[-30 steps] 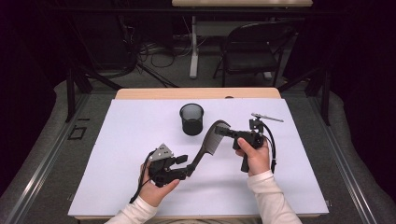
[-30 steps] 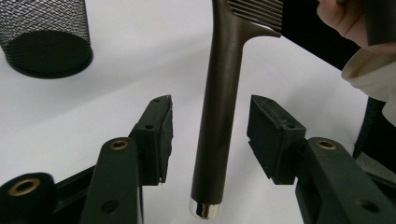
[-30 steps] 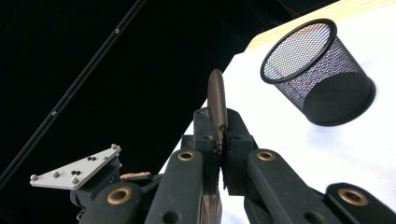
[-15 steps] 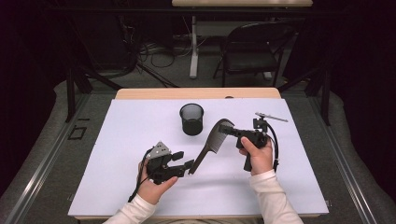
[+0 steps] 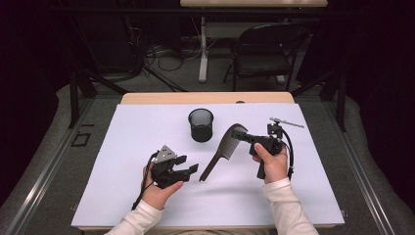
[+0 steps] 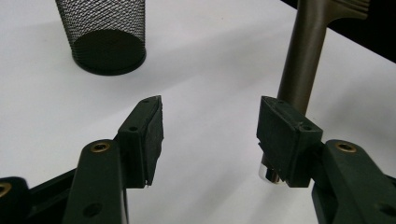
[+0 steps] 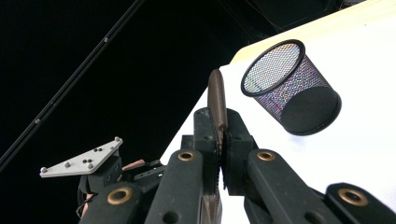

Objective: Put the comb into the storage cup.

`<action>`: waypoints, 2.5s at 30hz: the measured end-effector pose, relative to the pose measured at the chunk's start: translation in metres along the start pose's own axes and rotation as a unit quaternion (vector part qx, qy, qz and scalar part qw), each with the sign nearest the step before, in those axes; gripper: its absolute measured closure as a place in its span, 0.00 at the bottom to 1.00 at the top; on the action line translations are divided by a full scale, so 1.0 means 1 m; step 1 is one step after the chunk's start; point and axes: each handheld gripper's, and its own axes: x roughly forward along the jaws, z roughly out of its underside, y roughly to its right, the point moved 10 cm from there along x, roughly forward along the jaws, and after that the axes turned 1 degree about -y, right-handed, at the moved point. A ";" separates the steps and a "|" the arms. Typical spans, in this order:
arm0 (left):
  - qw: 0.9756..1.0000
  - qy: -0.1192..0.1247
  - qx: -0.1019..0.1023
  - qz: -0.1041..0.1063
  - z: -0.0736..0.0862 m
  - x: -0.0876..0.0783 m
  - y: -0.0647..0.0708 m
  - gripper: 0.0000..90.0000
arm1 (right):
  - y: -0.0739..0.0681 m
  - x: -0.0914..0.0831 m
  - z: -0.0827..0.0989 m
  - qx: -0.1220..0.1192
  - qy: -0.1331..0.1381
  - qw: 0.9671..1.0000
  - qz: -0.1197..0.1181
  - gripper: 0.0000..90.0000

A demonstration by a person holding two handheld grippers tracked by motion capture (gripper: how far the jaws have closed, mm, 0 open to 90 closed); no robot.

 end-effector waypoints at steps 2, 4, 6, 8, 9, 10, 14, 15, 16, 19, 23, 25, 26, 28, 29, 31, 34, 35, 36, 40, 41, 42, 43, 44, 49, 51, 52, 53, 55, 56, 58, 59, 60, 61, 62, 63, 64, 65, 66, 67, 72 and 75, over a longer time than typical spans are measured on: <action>1.000 -0.004 0.006 -0.008 0.001 0.000 -0.003 0.48 | 0.000 0.000 0.000 -0.001 0.000 1.000 0.000 0.97; 1.000 -0.012 0.012 -0.020 0.001 -0.001 -0.007 0.50 | 0.000 -0.001 -0.001 -0.001 0.002 1.000 0.001 0.97; 0.999 -0.019 0.019 -0.031 0.003 -0.001 -0.011 0.52 | 0.001 -0.001 -0.001 -0.002 0.002 1.000 0.002 0.97; 0.999 -0.024 0.022 -0.034 0.004 -0.001 -0.012 0.54 | 0.001 -0.001 -0.001 -0.003 0.003 1.000 0.002 0.97; 0.999 -0.030 0.023 -0.033 0.005 0.000 -0.013 0.55 | 0.000 -0.001 -0.001 -0.004 0.003 1.000 0.001 0.97; 0.998 -0.033 0.022 -0.038 0.006 0.000 -0.015 0.57 | 0.000 -0.002 -0.001 -0.003 0.003 1.000 0.000 0.97; 0.997 -0.039 0.034 -0.055 0.007 -0.001 -0.022 0.59 | 0.000 -0.001 -0.001 -0.003 0.004 1.000 0.000 0.97; 0.997 -0.036 0.037 -0.059 0.006 -0.001 -0.023 0.60 | 0.000 -0.001 -0.001 -0.003 0.004 1.000 0.000 0.97; 0.997 -0.035 0.037 -0.061 0.006 -0.002 -0.024 0.60 | 0.000 -0.002 -0.001 -0.002 0.004 1.000 0.000 0.97; 0.997 -0.032 0.036 -0.061 0.005 -0.003 -0.026 0.60 | -0.001 -0.002 -0.002 -0.002 0.004 1.000 0.000 0.97; 0.998 -0.027 0.025 -0.059 0.004 -0.004 -0.029 0.59 | 0.000 -0.002 -0.002 -0.003 0.004 1.000 0.000 0.97; 0.998 -0.023 0.020 -0.062 0.002 -0.005 -0.032 0.59 | -0.001 -0.002 -0.002 -0.003 0.004 1.000 0.000 0.97; 0.998 -0.021 0.017 -0.062 0.002 -0.006 -0.033 0.58 | -0.001 -0.002 -0.002 -0.003 0.004 1.000 0.000 0.97; 0.998 -0.022 0.016 -0.065 0.002 -0.007 -0.037 0.57 | -0.001 -0.002 -0.001 -0.004 0.004 1.000 0.000 0.97; 0.997 -0.023 0.017 -0.066 0.002 -0.007 -0.038 0.57 | -0.001 -0.002 -0.001 -0.005 0.004 1.000 0.000 0.97; 0.997 -0.023 0.026 -0.074 0.001 -0.008 -0.042 0.55 | -0.001 -0.002 -0.001 -0.004 0.004 1.000 -0.001 0.97; 0.997 -0.020 0.023 -0.069 -0.001 -0.009 -0.045 0.54 | -0.001 -0.002 -0.001 -0.005 0.004 1.000 -0.001 0.97; 0.997 -0.020 0.025 -0.073 -0.001 -0.010 -0.046 0.54 | -0.001 -0.002 -0.002 -0.004 0.005 1.000 -0.002 0.97; 0.997 -0.019 0.025 -0.077 -0.001 -0.010 -0.048 0.54 | -0.001 -0.002 -0.002 -0.004 0.006 1.000 -0.002 0.97; 0.996 -0.016 0.027 -0.084 -0.003 -0.013 -0.054 0.52 | -0.001 -0.003 -0.002 -0.006 0.007 1.000 -0.001 0.97; 0.996 -0.016 0.027 -0.084 -0.003 -0.013 -0.054 0.52 | -0.001 -0.003 -0.002 -0.006 0.007 1.000 -0.001 0.97; 0.995 -0.017 0.031 -0.088 -0.003 -0.014 -0.056 0.52 | -0.001 -0.003 -0.002 -0.006 0.007 1.000 -0.001 0.97; 0.995 -0.016 0.032 -0.091 -0.003 -0.014 -0.058 0.52 | 0.000 -0.003 -0.002 -0.006 0.007 1.000 -0.001 0.97; 0.995 -0.015 0.032 -0.092 -0.003 -0.015 -0.059 0.52 | 0.000 -0.003 -0.002 -0.005 0.007 1.000 -0.002 0.97; 0.994 -0.007 0.037 -0.102 -0.005 -0.018 -0.066 0.52 | 0.000 -0.003 -0.003 -0.007 0.009 1.000 0.000 0.97; 0.995 0.000 0.030 -0.098 -0.008 -0.020 -0.068 0.53 | 0.000 -0.004 -0.003 -0.008 0.010 1.000 0.001 0.97; 0.995 0.000 0.030 -0.098 -0.008 -0.020 -0.068 0.53 | 0.000 -0.004 -0.004 -0.008 0.011 1.000 0.002 0.97; 0.994 0.002 0.031 -0.101 -0.009 -0.021 -0.069 0.53 | 0.000 -0.004 -0.004 -0.008 0.011 1.000 0.002 0.97; 0.994 0.003 0.034 -0.103 -0.010 -0.023 -0.071 0.53 | 0.001 -0.004 -0.004 -0.008 0.012 1.000 0.004 0.97; 0.994 0.006 0.034 -0.104 -0.010 -0.024 -0.072 0.53 | 0.000 -0.005 -0.005 -0.008 0.014 1.000 0.003 0.97; 0.994 0.012 0.035 -0.106 -0.012 -0.025 -0.074 0.53 | 0.001 -0.006 -0.005 -0.010 0.014 1.000 0.005 0.97; 0.994 0.014 0.033 -0.107 -0.012 -0.026 -0.076 0.51 | 0.001 -0.006 -0.006 -0.014 0.019 1.000 0.009 0.97; 0.993 0.016 0.031 -0.110 -0.013 -0.027 -0.077 0.51 | 0.001 -0.006 -0.006 -0.014 0.019 1.000 0.009 0.97; 0.993 0.016 0.029 -0.111 -0.013 -0.028 -0.079 0.51 | 0.001 -0.007 -0.006 -0.017 0.019 1.000 0.014 0.97; 0.993 0.018 0.027 -0.111 -0.013 -0.029 -0.080 0.50 | 0.001 -0.008 -0.008 -0.024 0.024 0.999 0.019 0.97; 0.993 0.018 0.026 -0.113 -0.013 -0.029 -0.082 0.49 | 0.001 -0.009 -0.009 -0.025 0.027 0.999 0.019 0.97; 0.993 0.018 0.024 -0.113 -0.013 -0.030 -0.083 0.49 | 0.001 -0.009 -0.009 -0.025 0.027 0.999 0.019 0.97; 0.993 0.019 0.021 -0.113 -0.014 -0.030 -0.085 0.49 | 0.001 -0.010 -0.009 -0.026 0.028 0.999 0.020 0.97; 0.993 0.021 0.017 -0.113 -0.014 -0.031 -0.086 0.47 | 0.001 -0.011 -0.011 -0.029 0.037 0.999 0.024 0.97; 0.993 0.024 0.013 -0.113 -0.014 -0.031 -0.088 0.47 | 0.001 -0.011 -0.011 -0.029 0.037 0.999 0.024 0.97; 0.993 0.035 0.017 -0.115 -0.016 -0.034 -0.093 0.44 | 0.001 -0.014 -0.014 -0.041 0.046 0.998 0.030 0.97; 0.992 0.038 0.016 -0.121 -0.017 -0.037 -0.096 0.43 | 0.000 -0.015 -0.016 -0.044 0.049 0.997 0.033 0.97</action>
